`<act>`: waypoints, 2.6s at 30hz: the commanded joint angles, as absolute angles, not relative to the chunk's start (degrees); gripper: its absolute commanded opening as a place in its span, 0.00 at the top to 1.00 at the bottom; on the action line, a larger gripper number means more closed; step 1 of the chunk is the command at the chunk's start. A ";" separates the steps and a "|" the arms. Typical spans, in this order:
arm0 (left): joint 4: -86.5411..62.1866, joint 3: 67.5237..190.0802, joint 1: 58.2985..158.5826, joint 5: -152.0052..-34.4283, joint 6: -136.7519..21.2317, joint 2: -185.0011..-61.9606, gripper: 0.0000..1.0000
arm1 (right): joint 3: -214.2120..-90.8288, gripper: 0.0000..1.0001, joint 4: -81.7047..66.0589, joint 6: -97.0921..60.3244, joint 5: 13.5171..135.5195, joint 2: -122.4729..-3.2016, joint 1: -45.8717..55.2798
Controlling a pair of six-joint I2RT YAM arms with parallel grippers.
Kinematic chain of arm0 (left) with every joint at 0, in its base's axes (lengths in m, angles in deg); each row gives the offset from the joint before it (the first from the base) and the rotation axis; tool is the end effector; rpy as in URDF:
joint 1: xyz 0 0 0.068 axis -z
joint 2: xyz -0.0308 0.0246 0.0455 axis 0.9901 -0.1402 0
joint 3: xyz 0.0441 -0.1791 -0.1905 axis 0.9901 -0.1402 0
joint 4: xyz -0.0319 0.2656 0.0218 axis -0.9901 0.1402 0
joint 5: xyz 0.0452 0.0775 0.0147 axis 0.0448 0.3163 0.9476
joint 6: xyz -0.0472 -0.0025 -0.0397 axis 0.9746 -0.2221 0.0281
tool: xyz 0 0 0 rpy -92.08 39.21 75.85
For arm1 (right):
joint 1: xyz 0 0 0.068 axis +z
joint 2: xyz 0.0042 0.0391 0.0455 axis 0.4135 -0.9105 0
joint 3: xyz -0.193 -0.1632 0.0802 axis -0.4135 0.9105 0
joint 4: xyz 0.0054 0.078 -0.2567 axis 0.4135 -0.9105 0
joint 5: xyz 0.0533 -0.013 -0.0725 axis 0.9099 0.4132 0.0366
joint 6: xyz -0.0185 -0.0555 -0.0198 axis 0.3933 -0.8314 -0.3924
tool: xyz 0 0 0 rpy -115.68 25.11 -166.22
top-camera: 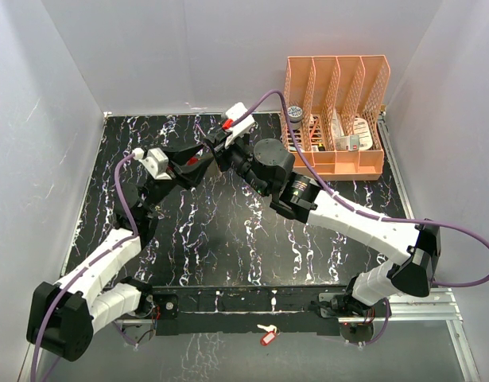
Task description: Remove the keys from the keyring
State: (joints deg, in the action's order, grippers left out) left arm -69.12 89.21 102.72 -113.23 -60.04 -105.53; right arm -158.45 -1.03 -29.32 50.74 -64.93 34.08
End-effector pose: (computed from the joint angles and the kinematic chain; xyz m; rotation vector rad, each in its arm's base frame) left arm 0.2089 -0.1027 0.3423 0.5584 0.9233 -0.7142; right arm 0.2002 0.3019 0.4301 -0.5832 1.4026 0.5539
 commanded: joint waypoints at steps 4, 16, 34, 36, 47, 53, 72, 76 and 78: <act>-76.07 91.11 102.60 -116.30 -56.66 -109.03 0.56 | -158.98 1.00 4.09 -28.89 51.28 -61.91 34.46; -78.78 91.15 102.61 -117.21 -54.00 -110.08 0.56 | -158.84 1.00 4.45 -28.70 51.82 -62.11 34.46; -80.83 91.84 102.60 -117.95 -51.58 -111.20 1.00 | -158.62 1.00 4.65 -28.85 51.41 -61.83 34.46; -80.57 91.71 102.70 -117.95 -51.52 -111.03 1.00 | -158.41 1.00 4.89 -28.92 51.41 -61.67 34.46; -61.58 96.09 102.66 -115.55 -59.49 -107.43 0.89 | -157.40 1.00 3.49 -32.21 49.67 -59.18 34.41; -46.54 99.80 102.70 -126.48 -69.09 -103.97 0.86 | -156.82 0.75 -0.24 -34.09 45.47 -55.73 34.46; -35.10 94.97 105.36 -111.55 -64.95 -109.87 0.43 | -152.51 0.75 -8.33 -28.93 33.02 -53.89 34.38; -24.59 97.45 112.37 -99.11 -67.74 -112.88 0.48 | -150.49 0.72 -13.96 -24.71 31.16 -53.18 33.40; -21.35 97.59 116.15 -88.25 -67.23 -114.20 0.50 | -149.07 0.73 -20.52 -20.16 31.49 -53.65 32.54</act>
State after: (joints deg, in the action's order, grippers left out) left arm -30.52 95.46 109.99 -106.98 -66.18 -112.63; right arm -150.95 -11.54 -27.72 34.06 -54.55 33.81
